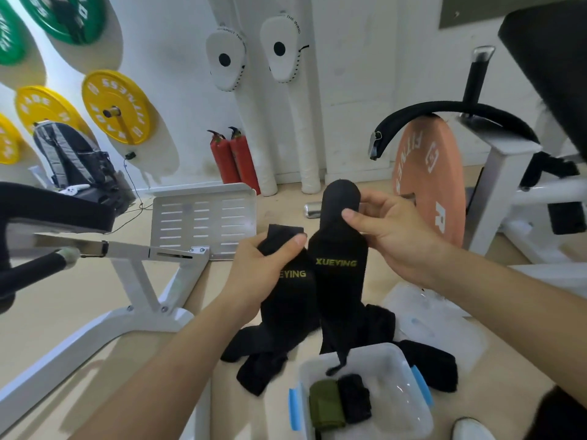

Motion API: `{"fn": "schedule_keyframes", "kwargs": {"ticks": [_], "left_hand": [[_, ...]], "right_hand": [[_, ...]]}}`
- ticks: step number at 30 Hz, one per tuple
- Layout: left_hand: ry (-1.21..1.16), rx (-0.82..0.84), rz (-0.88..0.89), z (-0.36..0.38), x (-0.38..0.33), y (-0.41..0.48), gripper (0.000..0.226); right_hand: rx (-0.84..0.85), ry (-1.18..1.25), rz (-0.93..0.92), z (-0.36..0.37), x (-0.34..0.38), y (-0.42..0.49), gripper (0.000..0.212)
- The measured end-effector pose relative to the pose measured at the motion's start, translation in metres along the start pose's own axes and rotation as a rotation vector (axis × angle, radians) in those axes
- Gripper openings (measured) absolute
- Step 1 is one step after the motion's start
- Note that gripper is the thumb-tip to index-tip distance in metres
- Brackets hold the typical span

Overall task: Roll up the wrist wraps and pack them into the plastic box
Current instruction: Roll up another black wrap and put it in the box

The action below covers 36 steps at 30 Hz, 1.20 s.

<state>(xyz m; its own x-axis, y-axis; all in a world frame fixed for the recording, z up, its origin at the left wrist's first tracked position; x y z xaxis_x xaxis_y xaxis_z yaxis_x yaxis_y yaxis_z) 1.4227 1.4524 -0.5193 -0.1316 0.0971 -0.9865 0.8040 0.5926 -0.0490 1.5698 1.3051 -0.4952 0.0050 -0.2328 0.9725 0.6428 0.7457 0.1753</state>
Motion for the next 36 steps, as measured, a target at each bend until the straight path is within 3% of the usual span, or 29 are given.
{"fn": "schedule_keyframes", "kwargs": {"ticks": [4,8,12,16,19,25,30,34,36], "left_hand": [[-0.078,-0.106,-0.041,-0.013,0.004,0.003,0.026],[-0.080,-0.126,-0.030,-0.023,-0.001,0.006,0.028],[-0.263,-0.152,-0.091,-0.028,0.001,0.009,0.032],[-0.539,-0.127,-0.178,-0.021,0.004,0.011,0.033],[-0.660,-0.135,-0.217,-0.018,0.009,0.011,0.038],[-0.751,-0.162,-0.243,-0.014,0.009,0.007,0.045],[-0.718,-0.139,-0.219,-0.015,0.009,0.008,0.043],[-0.730,-0.075,-0.223,-0.008,0.011,0.006,0.046],[-0.745,-0.055,-0.210,-0.007,0.009,0.006,0.043]], "right_hand": [[0.073,-0.052,-0.066,-0.001,0.012,-0.001,0.017],[0.230,-0.092,-0.077,0.010,0.018,-0.005,0.026],[0.340,-0.113,-0.003,0.028,0.004,-0.014,0.021],[0.418,-0.147,0.150,0.048,-0.026,-0.020,0.038],[0.465,-0.132,0.216,0.061,-0.041,-0.023,0.037],[0.345,-0.229,0.123,0.070,-0.043,-0.018,0.011],[0.290,-0.474,-0.080,0.076,-0.025,-0.020,0.005],[0.178,-0.511,-0.187,0.077,-0.015,-0.022,0.028],[0.122,-0.473,-0.135,0.072,-0.018,-0.018,0.044]]}}
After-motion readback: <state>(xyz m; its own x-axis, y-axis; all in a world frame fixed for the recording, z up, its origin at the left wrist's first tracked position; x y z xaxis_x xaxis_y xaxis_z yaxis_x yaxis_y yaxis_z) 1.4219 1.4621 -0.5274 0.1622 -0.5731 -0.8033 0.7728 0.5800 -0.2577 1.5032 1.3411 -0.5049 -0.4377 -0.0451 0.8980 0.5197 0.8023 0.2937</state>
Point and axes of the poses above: each hand's wrist, its own y-axis towards the middle knuckle, its own z-axis out of the palm, x = y × z, the point moved 9 cm from there along y, towards the middle knuckle, and after that the axes turned 4 degrees about x, right-handed, at the moved point
